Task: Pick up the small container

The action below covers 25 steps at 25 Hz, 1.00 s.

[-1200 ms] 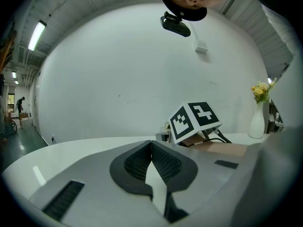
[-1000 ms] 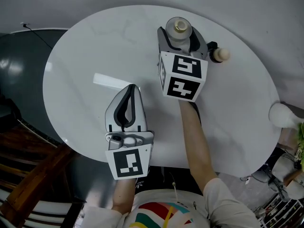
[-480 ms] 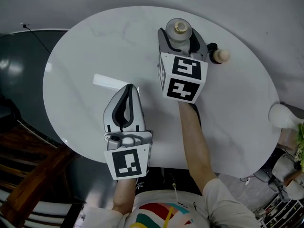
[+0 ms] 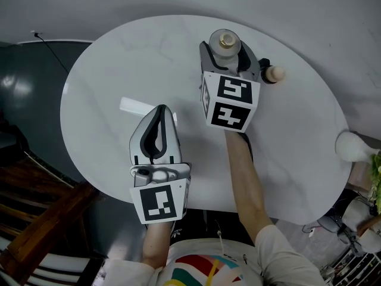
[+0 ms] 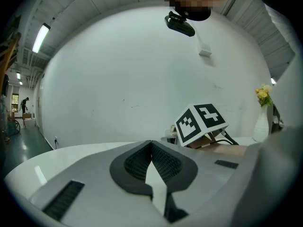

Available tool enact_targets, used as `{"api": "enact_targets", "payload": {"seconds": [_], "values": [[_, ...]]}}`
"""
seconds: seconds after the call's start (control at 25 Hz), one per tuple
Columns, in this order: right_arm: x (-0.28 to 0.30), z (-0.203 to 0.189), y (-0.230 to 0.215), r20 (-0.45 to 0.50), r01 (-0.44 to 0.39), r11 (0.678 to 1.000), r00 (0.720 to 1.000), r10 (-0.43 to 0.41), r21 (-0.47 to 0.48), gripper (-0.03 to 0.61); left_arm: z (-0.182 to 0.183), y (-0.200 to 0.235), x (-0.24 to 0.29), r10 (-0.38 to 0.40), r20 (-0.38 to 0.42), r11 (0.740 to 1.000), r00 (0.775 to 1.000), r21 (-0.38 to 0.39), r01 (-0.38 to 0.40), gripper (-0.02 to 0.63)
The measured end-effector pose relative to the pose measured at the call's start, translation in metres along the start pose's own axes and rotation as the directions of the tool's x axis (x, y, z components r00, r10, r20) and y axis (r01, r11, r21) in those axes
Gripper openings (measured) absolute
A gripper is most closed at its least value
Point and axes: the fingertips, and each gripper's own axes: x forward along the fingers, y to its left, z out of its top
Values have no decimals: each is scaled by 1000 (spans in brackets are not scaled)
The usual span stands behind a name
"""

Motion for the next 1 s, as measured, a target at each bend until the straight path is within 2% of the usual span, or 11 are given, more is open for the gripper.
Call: {"api": "enact_targets", "payload": {"seconds": [0.16,0.48,0.8,1.0], "values": [[-11,28,0,39,2,1000,999,-1,-12,331,21,0,-1,-1,30,1000,1000,7,0,18],[-61,105,-13,135,38,999,990,-36,-13,331,88,-15,-1,-29,107,1000,994,4,29,18],[-142,177,-23,216,65,996,975,-51,-59,331,156,-32,-19,-76,199,997,977,13,75,18],[-203,197,-30,249,79,995,966,-62,-58,331,179,-43,-35,-104,193,995,976,27,101,18]]}}
